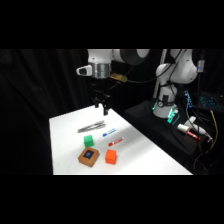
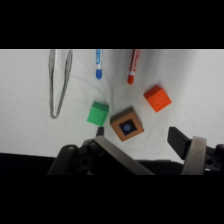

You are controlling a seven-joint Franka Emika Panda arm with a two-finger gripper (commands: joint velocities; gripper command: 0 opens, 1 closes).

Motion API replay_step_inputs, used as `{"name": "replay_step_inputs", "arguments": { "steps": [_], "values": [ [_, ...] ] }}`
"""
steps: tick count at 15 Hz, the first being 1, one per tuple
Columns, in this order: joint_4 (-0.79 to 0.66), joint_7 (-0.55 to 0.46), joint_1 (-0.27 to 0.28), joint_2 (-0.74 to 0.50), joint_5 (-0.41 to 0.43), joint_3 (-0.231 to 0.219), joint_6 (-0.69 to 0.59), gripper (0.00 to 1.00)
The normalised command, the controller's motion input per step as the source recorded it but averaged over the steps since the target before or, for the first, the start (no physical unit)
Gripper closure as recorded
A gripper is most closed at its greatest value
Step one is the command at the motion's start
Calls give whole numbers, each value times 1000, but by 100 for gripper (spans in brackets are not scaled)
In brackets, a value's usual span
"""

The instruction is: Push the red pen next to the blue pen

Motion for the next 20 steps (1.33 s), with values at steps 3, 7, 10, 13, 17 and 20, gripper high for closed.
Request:
{"name": "replay_step_inputs", "arguments": {
  "steps": [3, 7, 10, 13, 17, 20],
  "values": [
    [28, 13, -12, 30, -1, 15, -11, 0],
    [57, 44, -10, 181, 5, 17, 46, 0],
    [-9, 109, 19, 226, -24, 38, 162, 0],
    [-53, 149, 49, 175, -31, 48, 204, 0],
    [-85, 141, 58, 105, 14, 56, 248, 0],
    [-109, 142, 56, 82, 66, 55, 305, 0]
  ]
}}
